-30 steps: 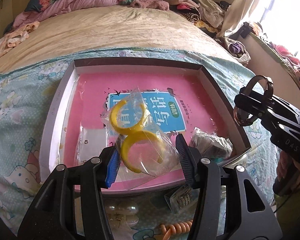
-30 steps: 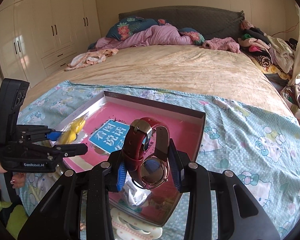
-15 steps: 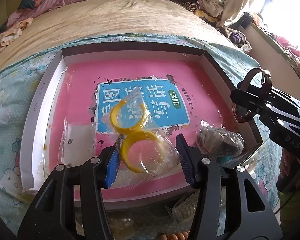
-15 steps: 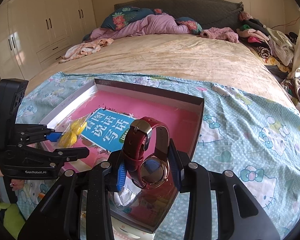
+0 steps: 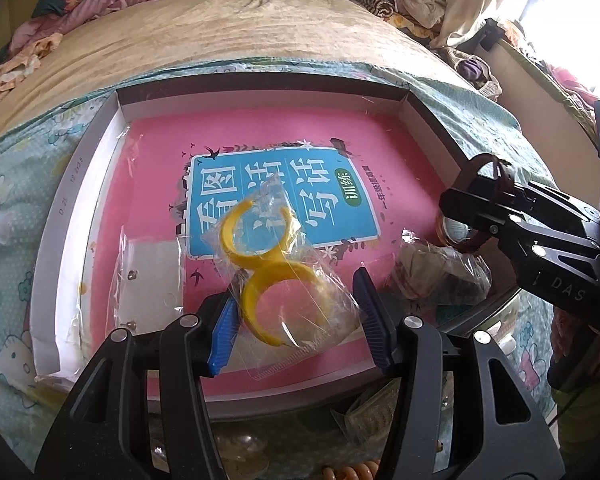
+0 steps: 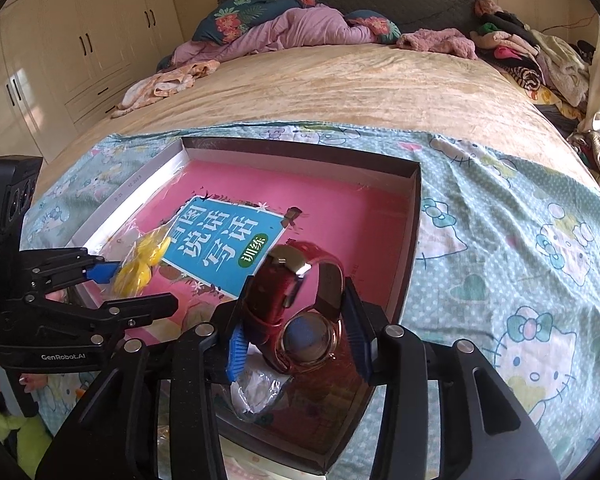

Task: Organize jewelry
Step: 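Carry the watch and yellow bag into the pink tray and release both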

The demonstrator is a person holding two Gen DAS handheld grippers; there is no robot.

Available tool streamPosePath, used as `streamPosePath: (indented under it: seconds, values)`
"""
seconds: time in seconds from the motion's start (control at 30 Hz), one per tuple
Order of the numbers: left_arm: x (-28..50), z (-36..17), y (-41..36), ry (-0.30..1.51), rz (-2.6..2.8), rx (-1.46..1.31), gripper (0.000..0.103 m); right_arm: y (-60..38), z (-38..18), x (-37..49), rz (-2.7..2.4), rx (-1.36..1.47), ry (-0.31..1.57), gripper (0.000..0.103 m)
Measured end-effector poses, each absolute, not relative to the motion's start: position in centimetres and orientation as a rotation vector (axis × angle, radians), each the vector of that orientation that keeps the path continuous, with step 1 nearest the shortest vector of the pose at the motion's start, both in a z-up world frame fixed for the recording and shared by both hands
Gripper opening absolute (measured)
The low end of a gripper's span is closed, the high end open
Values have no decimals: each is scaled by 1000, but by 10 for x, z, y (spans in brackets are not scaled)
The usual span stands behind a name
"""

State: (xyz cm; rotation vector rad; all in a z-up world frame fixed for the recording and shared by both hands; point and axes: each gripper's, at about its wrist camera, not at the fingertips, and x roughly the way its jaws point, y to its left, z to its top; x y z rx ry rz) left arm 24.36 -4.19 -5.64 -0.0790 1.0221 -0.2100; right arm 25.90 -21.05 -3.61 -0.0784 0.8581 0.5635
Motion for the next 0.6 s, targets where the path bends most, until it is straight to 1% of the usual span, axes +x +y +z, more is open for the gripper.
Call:
streamPosePath:
  seconds: [0.1,0.17,0.27,0.3,0.37,0.53,0.6]
  values:
    - [243,-56,-42,1023,-209,-82,46,-214,-34,258,564,-62,853,43]
    - [242,-56,-42,1022,-210,-82,46,-215,-31,256,562,-59,848,46]
    - [241,-55,-42,1018,-208,-80,52,-217,-25,252,560,-52,834,54]
    - [241,-55,-41,1016,-207,-80,52,-219,-23,250,559,-47,828,56]
    - [239,-53,-40,1012,-204,-82,53,-221,-18,245,558,-39,814,64]
    - [233,-45,-39,997,-196,-78,60,-229,-6,235,543,-15,783,77]
    - [229,-40,-39,986,-191,-77,67,-233,-1,230,536,-5,769,80]
